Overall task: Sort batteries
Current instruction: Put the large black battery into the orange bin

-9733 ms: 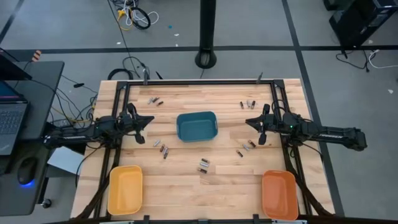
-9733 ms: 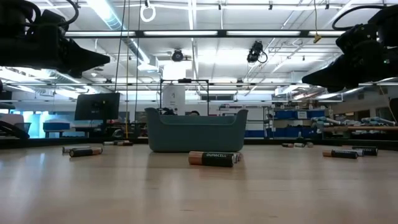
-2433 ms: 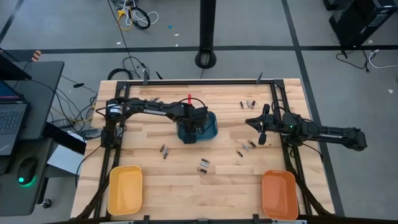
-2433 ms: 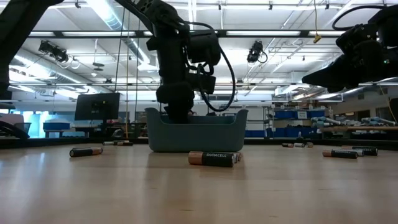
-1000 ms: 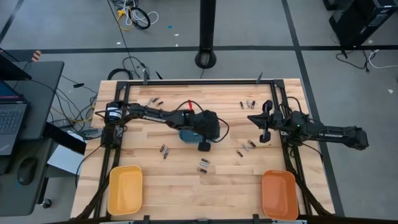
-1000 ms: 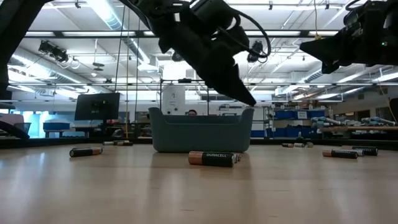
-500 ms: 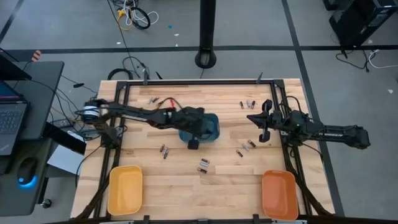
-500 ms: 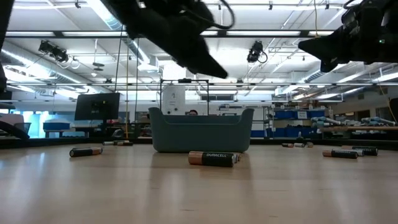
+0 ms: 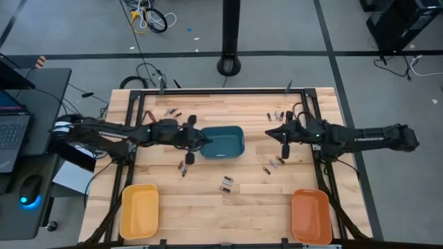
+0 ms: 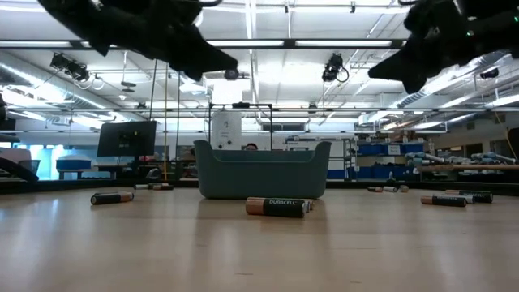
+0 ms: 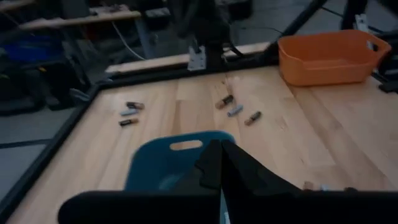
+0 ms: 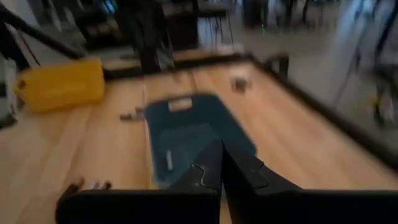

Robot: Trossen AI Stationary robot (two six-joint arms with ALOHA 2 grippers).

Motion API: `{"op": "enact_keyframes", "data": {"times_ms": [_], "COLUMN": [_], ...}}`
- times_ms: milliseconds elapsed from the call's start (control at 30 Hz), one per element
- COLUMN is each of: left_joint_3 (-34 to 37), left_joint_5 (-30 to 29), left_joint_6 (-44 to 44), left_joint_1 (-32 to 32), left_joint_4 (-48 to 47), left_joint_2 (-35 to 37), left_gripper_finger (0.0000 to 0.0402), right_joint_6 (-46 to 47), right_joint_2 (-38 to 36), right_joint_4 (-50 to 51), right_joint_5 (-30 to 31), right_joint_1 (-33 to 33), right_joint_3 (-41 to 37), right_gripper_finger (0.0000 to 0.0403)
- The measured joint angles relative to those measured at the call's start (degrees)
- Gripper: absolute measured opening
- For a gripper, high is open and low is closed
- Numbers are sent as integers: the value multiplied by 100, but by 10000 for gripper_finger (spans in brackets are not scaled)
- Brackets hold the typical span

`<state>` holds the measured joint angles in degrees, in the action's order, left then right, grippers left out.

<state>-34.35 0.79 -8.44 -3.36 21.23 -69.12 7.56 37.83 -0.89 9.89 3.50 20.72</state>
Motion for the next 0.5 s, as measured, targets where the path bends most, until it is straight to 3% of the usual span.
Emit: {"op": "enact_keyframes", "data": {"times_ms": [267,500], "left_joint_3": [365,651], "left_joint_5": [-97,-226], "left_joint_6": [-10,-16], "left_joint_1": [0,-2], "left_joint_4": [102,497], "left_joint_2": [254,243], "left_gripper_finger": [10,10], "right_joint_6": [1702,3318], "right_joint_2": [1271,2011], "right_joint_4": [2341,4272], "right_joint_5": [304,409], "right_joint_1": [-973,-1497], "right_joint_3": [1304,1800], "right_gripper_finger": [39,68]}}
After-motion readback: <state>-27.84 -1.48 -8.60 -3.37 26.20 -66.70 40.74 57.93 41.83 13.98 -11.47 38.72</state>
